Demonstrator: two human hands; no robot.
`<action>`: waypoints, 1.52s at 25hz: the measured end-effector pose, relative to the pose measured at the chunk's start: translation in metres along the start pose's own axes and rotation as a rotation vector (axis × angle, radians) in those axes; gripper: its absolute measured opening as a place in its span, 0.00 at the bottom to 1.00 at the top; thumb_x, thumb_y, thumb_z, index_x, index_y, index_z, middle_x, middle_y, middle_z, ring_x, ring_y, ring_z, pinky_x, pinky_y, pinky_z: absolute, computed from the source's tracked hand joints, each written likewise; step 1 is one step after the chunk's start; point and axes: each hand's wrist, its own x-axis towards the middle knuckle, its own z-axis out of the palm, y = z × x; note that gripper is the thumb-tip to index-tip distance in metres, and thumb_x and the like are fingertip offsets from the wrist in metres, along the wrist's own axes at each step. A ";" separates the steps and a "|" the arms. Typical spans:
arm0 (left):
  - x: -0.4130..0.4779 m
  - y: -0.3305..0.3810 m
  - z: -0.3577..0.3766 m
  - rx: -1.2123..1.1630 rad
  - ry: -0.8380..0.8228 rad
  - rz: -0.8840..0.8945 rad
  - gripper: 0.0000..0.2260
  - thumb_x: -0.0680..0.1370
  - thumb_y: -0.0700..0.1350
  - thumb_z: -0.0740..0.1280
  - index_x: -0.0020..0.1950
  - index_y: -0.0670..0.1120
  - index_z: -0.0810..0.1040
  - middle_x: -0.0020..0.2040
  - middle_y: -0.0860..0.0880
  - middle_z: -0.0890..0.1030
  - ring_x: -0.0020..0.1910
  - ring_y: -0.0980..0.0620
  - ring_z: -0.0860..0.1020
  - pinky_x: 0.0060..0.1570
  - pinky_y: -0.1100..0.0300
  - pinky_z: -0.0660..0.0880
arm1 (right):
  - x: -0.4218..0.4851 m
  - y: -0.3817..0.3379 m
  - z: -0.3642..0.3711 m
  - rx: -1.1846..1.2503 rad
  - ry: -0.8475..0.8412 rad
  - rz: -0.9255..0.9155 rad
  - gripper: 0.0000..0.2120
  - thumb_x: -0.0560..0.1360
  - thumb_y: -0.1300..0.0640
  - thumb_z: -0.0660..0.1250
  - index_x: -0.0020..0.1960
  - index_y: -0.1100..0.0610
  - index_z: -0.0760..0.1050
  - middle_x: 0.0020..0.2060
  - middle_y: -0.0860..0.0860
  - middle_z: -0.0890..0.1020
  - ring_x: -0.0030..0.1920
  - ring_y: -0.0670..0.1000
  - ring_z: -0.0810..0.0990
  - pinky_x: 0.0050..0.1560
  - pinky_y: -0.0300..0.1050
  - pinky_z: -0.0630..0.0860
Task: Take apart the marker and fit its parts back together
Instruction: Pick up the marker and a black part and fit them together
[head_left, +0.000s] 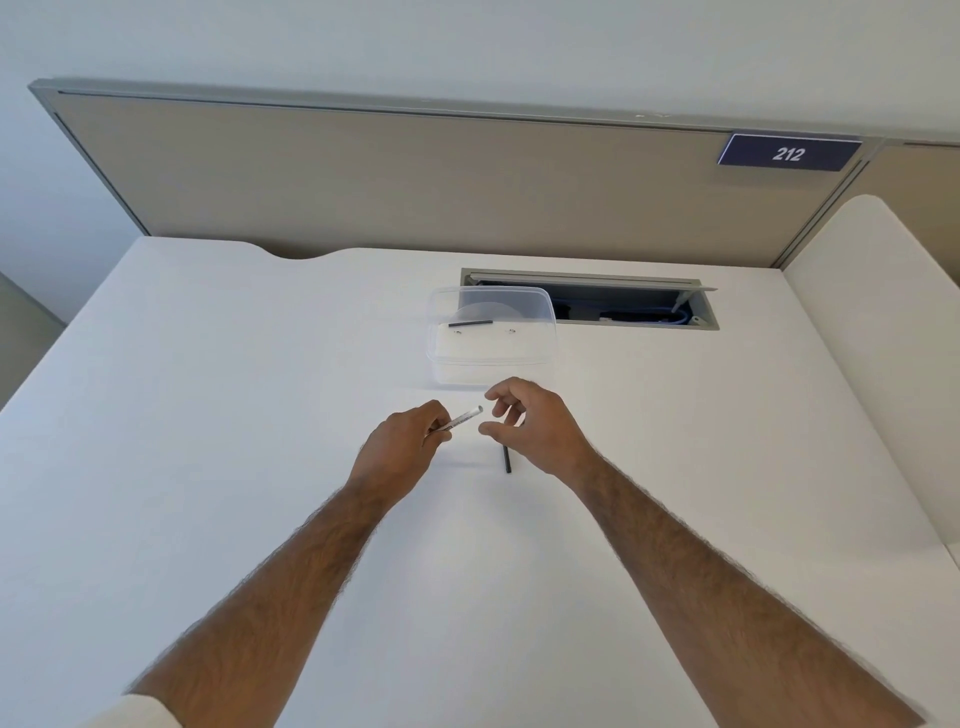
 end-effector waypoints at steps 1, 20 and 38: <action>0.000 -0.001 0.000 -0.001 0.001 -0.007 0.03 0.81 0.50 0.66 0.48 0.55 0.73 0.44 0.57 0.83 0.44 0.51 0.80 0.40 0.52 0.79 | 0.000 0.004 0.001 -0.006 0.027 0.015 0.11 0.71 0.53 0.75 0.52 0.50 0.79 0.43 0.46 0.81 0.41 0.50 0.79 0.44 0.43 0.76; 0.004 -0.008 0.002 0.024 -0.005 -0.018 0.02 0.81 0.50 0.64 0.49 0.55 0.73 0.46 0.57 0.82 0.45 0.51 0.80 0.42 0.50 0.79 | -0.006 0.030 0.057 -0.577 0.001 0.447 0.05 0.77 0.62 0.61 0.50 0.59 0.75 0.51 0.56 0.79 0.50 0.60 0.81 0.42 0.46 0.72; 0.005 -0.008 -0.003 0.057 0.020 0.012 0.02 0.82 0.49 0.64 0.50 0.55 0.75 0.46 0.58 0.82 0.45 0.51 0.78 0.41 0.53 0.77 | -0.008 0.020 0.006 0.478 0.216 0.224 0.05 0.74 0.67 0.68 0.45 0.61 0.82 0.35 0.51 0.82 0.35 0.49 0.78 0.41 0.42 0.76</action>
